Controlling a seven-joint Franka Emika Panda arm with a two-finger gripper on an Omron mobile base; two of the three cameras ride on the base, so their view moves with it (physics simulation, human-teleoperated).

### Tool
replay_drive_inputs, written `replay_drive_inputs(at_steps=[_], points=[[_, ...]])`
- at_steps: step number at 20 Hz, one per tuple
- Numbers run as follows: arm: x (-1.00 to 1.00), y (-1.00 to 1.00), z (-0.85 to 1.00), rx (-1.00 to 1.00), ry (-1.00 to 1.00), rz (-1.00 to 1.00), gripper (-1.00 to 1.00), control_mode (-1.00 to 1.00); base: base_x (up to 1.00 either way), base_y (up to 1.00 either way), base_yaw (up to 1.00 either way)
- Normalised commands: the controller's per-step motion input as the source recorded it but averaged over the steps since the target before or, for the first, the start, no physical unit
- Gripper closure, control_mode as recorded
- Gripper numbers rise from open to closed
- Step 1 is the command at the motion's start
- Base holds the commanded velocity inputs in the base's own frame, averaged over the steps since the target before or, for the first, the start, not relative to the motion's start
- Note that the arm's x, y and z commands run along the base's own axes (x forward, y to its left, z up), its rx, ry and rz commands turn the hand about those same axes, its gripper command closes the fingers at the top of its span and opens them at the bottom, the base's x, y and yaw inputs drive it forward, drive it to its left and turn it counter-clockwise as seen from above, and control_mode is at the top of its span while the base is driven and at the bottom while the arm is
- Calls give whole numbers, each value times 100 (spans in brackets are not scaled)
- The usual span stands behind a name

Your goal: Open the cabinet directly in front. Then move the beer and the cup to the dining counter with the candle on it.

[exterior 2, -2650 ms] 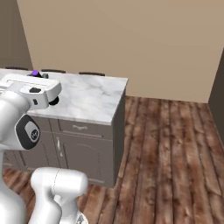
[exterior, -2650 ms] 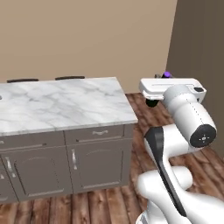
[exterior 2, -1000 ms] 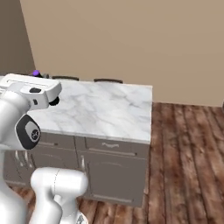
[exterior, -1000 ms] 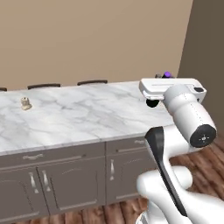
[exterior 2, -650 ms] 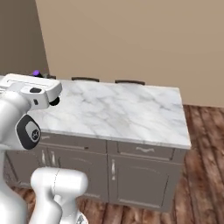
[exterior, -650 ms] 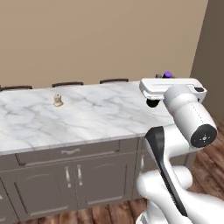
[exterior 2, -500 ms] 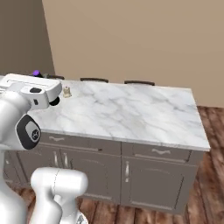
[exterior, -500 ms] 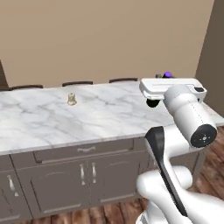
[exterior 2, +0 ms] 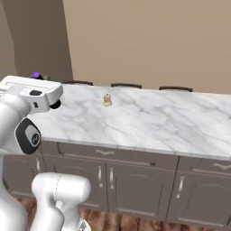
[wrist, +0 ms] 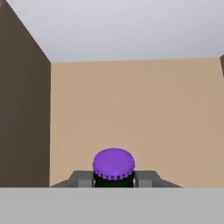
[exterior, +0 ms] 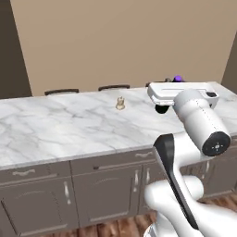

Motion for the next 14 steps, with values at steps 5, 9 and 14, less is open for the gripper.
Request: replay_drive_inputs(at_steps=[5, 9, 14], points=[[0, 0, 0, 0, 0, 0, 100, 100, 70, 100, -14], [0, 0, 0, 0, 0, 0, 100, 100, 55, 54, -11], [7, 0, -1, 0, 1, 0, 100, -100, 2, 0, 0]])
